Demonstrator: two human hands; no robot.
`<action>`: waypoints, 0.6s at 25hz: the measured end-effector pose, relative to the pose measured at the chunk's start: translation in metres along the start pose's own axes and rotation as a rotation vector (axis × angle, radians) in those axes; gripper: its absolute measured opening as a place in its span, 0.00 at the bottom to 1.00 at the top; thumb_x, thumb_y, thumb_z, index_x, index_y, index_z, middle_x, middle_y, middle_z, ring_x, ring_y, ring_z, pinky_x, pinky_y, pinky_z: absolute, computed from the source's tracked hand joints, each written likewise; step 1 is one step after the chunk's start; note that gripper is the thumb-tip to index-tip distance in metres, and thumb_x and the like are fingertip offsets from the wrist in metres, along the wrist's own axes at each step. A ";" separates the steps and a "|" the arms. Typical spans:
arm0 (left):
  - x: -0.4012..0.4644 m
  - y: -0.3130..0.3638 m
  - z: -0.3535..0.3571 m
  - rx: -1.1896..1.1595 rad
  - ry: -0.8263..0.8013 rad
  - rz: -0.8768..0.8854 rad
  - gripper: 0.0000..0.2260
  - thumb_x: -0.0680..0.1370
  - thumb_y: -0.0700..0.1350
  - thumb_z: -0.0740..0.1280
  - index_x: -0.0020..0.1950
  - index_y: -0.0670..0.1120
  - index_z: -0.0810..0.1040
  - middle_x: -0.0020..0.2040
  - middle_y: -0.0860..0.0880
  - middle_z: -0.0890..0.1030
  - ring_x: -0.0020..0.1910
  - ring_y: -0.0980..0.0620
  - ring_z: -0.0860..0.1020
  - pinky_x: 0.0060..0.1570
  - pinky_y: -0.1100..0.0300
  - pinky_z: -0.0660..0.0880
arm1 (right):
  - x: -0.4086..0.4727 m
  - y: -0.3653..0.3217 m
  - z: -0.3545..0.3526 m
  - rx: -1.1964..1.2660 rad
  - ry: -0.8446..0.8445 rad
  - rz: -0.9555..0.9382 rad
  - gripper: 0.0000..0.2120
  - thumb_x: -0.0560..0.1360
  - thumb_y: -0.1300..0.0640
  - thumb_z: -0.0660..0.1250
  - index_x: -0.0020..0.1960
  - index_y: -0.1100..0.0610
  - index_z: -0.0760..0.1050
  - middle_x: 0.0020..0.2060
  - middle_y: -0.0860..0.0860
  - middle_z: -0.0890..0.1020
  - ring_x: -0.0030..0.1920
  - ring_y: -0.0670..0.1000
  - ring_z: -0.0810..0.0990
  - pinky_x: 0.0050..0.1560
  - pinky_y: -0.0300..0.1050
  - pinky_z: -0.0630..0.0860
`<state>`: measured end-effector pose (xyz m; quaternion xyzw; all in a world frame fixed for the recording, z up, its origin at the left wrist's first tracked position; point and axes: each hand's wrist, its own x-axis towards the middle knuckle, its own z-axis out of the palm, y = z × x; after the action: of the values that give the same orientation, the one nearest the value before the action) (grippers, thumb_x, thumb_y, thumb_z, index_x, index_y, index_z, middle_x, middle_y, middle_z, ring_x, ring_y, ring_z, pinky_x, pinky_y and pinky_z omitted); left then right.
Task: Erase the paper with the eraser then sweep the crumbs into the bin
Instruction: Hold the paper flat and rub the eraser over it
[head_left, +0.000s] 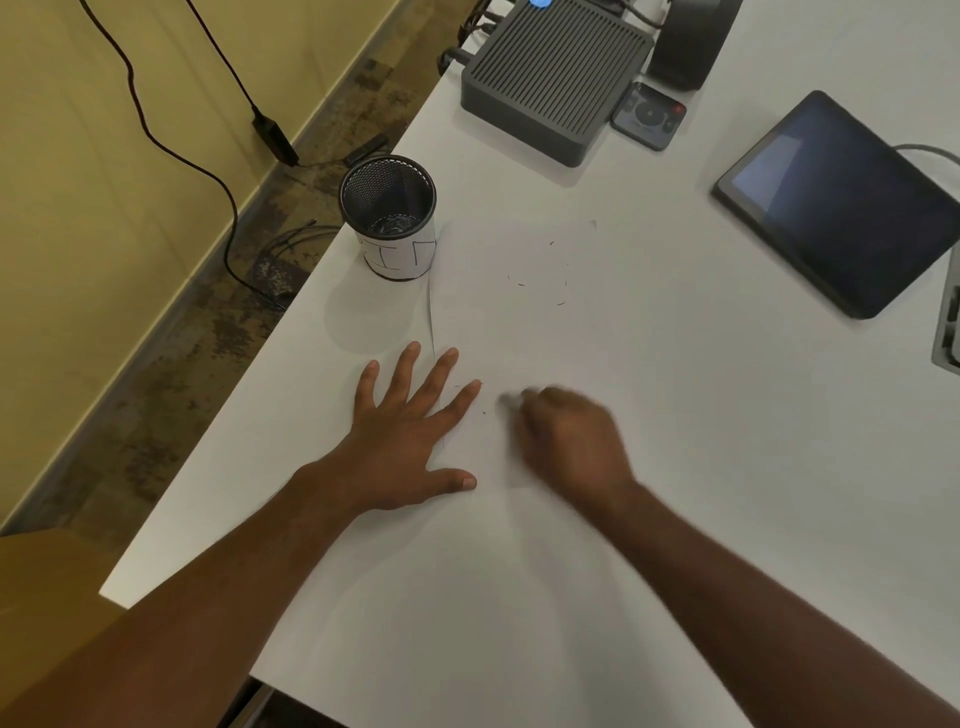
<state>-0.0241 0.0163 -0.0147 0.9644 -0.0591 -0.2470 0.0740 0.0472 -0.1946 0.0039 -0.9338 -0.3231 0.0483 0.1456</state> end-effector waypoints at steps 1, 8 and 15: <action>0.000 0.000 0.000 -0.006 0.004 0.002 0.44 0.70 0.80 0.47 0.75 0.63 0.27 0.75 0.54 0.22 0.73 0.44 0.22 0.71 0.32 0.33 | 0.014 0.016 -0.007 -0.007 0.087 0.143 0.14 0.77 0.55 0.66 0.34 0.56 0.73 0.28 0.53 0.75 0.29 0.58 0.75 0.28 0.44 0.66; -0.003 0.001 -0.002 -0.042 0.010 0.002 0.45 0.72 0.77 0.53 0.74 0.64 0.25 0.74 0.52 0.21 0.72 0.43 0.21 0.71 0.34 0.31 | -0.030 0.032 -0.018 0.493 0.150 0.553 0.20 0.80 0.46 0.62 0.34 0.57 0.67 0.27 0.49 0.71 0.30 0.48 0.69 0.31 0.37 0.65; 0.012 0.033 0.001 -0.063 0.145 0.067 0.41 0.75 0.72 0.49 0.82 0.52 0.45 0.81 0.53 0.37 0.78 0.45 0.31 0.75 0.37 0.35 | -0.034 0.022 -0.010 0.365 0.222 0.443 0.13 0.79 0.51 0.65 0.36 0.50 0.68 0.30 0.44 0.72 0.33 0.46 0.70 0.35 0.37 0.63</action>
<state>-0.0172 -0.0181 -0.0157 0.9744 -0.0779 -0.1758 0.1166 0.0347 -0.2345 0.0063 -0.9395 -0.0798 0.0337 0.3313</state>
